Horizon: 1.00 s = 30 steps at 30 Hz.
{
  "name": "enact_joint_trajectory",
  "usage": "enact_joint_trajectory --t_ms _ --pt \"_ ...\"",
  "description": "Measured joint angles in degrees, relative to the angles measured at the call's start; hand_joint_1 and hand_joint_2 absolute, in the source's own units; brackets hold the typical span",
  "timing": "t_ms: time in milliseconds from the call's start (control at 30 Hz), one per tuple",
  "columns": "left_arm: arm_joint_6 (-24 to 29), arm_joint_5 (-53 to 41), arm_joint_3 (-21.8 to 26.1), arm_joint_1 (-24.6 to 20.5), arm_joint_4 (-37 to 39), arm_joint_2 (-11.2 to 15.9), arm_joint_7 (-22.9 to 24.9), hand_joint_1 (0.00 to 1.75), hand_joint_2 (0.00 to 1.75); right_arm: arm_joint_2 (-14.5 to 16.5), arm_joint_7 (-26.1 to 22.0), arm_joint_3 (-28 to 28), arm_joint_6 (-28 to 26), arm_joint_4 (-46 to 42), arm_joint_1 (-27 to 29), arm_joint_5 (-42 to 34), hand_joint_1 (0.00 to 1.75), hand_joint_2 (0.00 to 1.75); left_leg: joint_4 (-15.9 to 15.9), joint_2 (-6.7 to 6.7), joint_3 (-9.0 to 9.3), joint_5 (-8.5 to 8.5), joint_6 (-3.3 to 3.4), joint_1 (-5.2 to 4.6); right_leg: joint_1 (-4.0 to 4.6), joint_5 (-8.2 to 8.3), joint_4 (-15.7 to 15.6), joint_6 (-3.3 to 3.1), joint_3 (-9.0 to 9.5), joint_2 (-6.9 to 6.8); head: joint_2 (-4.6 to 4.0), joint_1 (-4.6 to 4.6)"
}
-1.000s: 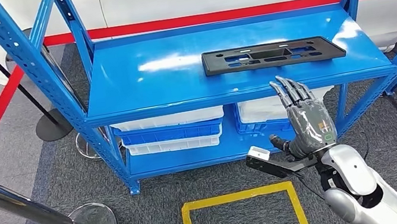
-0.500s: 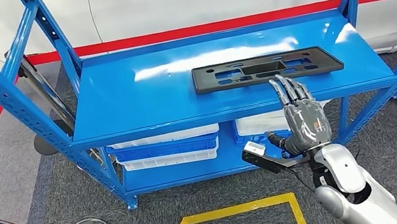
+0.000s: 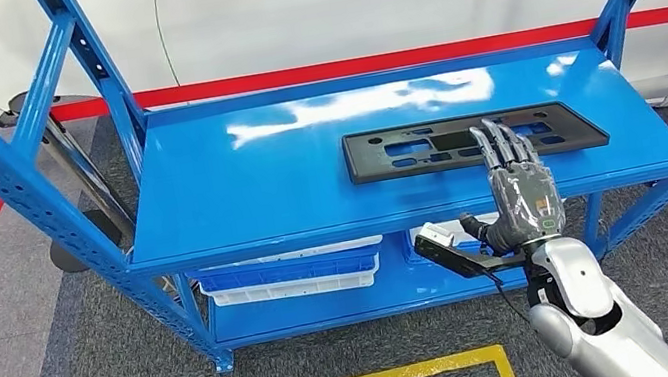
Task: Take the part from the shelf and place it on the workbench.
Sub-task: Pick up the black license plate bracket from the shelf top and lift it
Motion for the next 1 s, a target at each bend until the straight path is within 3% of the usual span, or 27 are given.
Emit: enact_joint_trajectory --t_ms 33,67,133,167,233,367,400,467,533,567,600,633,700,767,867,933,1000 --pt "0.01 0.00 0.00 0.05 0.00 0.01 0.00 0.00 0.00 0.00 0.04 -0.06 -0.02 0.27 0.12 0.00 0.00 1.75 0.00 -0.03 0.52 -0.46 -0.05 0.01 -0.15 0.27 0.54 0.21 -1.20 -0.01 0.00 0.01" --pt "0.01 0.00 0.00 0.10 0.00 -0.01 0.00 0.00 0.00 0.00 0.09 -0.14 -0.05 0.49 0.21 0.00 0.00 1.75 0.00 -0.05 1.16 -0.94 -0.14 0.02 -0.26 1.76 -0.81 0.26 -1.43 -0.03 0.00 0.01" --pt "0.01 0.00 0.00 0.18 0.00 -0.07 0.00 0.00 0.00 -0.01 0.17 -0.42 -0.15 0.85 0.28 0.00 0.00 1.75 -0.06 -0.06 2.52 -2.01 -0.50 0.06 -0.35 7.33 -7.82 -0.11 0.33 -0.17 0.00 0.01" --pt "0.00 0.00 -0.01 0.17 0.01 -0.13 0.00 0.00 0.00 -0.01 0.20 -0.55 -0.19 1.04 0.29 0.00 0.00 1.75 -0.13 -0.06 3.07 -2.44 -0.76 0.06 -0.14 8.87 -10.85 -0.44 1.19 -0.30 0.00 0.00" --pt "-0.01 0.01 -0.02 0.03 0.03 -0.22 -0.02 0.00 0.00 -0.02 0.21 -0.74 -0.30 1.34 0.35 -0.01 0.00 1.75 -0.34 -0.06 3.88 -3.01 -1.50 0.03 0.39 9.78 -14.12 -1.22 2.23 -0.36 0.01 0.02" --pt "0.01 0.01 -0.02 -0.12 0.04 -0.34 -0.04 0.00 0.00 -0.01 0.34 -1.05 -0.58 1.60 0.41 -0.02 0.00 1.75 1.51 0.14 4.43 -3.96 -2.74 0.02 0.40 9.36 -15.53 -2.92 4.47 -0.05 0.01 0.00" --pt "0.02 0.01 -0.02 -0.16 0.04 -0.34 -0.04 0.00 0.00 -0.01 0.34 -1.08 -0.65 1.62 0.37 -0.02 0.00 1.75 3.69 0.16 3.40 -5.06 -2.84 0.08 0.36 9.17 -15.72 -3.29 5.12 -0.03 0.01 -0.03" --pt "0.03 0.00 -0.02 -0.21 0.04 -0.34 -0.04 0.00 0.00 0.02 0.31 -1.10 -0.71 1.72 0.40 -0.01 0.00 1.75 10.44 0.16 -0.75 -7.88 -2.96 0.06 0.62 8.52 -15.78 -3.80 5.84 -0.03 0.01 -0.14" --pt "0.03 0.01 -0.02 -0.14 0.04 -0.34 -0.04 0.00 0.00 0.05 0.27 -1.10 -0.72 1.84 0.60 -0.01 0.00 1.75 14.82 0.16 -4.67 -8.78 -3.01 0.00 0.95 7.72 -15.75 -3.98 6.60 0.07 0.01 -0.15" --pt "0.03 0.01 -0.02 -0.08 0.04 -0.34 -0.04 0.00 0.00 0.07 0.25 -1.11 -0.72 1.88 0.68 -0.01 0.00 1.75 14.18 0.16 -5.29 -7.50 -2.86 -0.07 1.14 7.27 -15.73 -4.01 7.15 0.16 0.01 -0.14" --pt "0.03 0.01 -0.02 -0.01 0.04 -0.34 -0.04 0.00 0.00 0.07 0.26 -1.11 -0.72 1.90 0.72 0.00 0.00 1.75 11.67 0.16 -5.01 -5.11 -2.53 -0.19 1.33 6.77 -15.72 -4.01 7.83 0.25 0.01 -0.14" --pt "0.03 0.01 -0.02 0.05 0.04 -0.32 -0.04 0.00 0.00 0.07 0.26 -1.11 -0.71 1.92 0.76 0.00 0.00 1.75 7.93 0.17 -4.18 -2.09 -1.91 -0.44 1.46 6.22 -15.73 -3.99 8.44 0.29 0.01 -0.14" --pt "0.02 0.01 -0.02 0.09 0.09 -0.17 -0.04 0.00 0.00 0.08 0.26 -1.12 -0.68 2.08 0.81 0.00 0.00 1.75 2.35 0.18 -2.70 0.96 -0.76 -1.08 1.65 5.30 -15.70 -3.69 9.34 0.27 0.01 -0.04" --pt "0.03 0.01 -0.02 -0.02 0.14 -0.06 -0.02 0.00 0.00 0.10 0.35 -1.16 -0.61 2.39 0.95 0.02 0.00 1.75 0.87 0.17 -2.12 1.13 -0.17 -1.56 1.51 4.69 -15.75 -3.04 9.71 0.27 0.01 0.08" --pt "0.04 0.00 -0.02 -0.12 0.16 -0.13 0.03 0.00 0.00 -0.01 0.48 -1.44 -0.53 2.75 0.95 0.13 0.00 1.75 -0.63 0.25 -0.72 1.55 0.28 -1.13 1.43 3.55 -15.17 -2.02 9.96 0.23 0.01 0.10" --pt "0.02 0.00 -0.02 -0.16 0.17 -0.24 0.02 0.00 0.00 -0.20 0.51 -1.70 -0.37 3.08 0.83 0.28 0.00 1.75 -1.46 0.38 0.34 1.35 0.50 -0.63 1.07 1.40 -10.22 -1.38 7.28 0.10 0.01 0.21" --pt "0.01 0.00 -0.02 -0.17 0.18 -0.23 0.02 0.00 0.00 -0.28 0.50 -1.78 -0.11 3.58 1.02 0.44 0.00 1.75 -1.56 0.38 1.10 0.66 0.56 -0.44 0.39 -0.93 -2.23 -0.61 2.11 0.02 0.01 0.29"
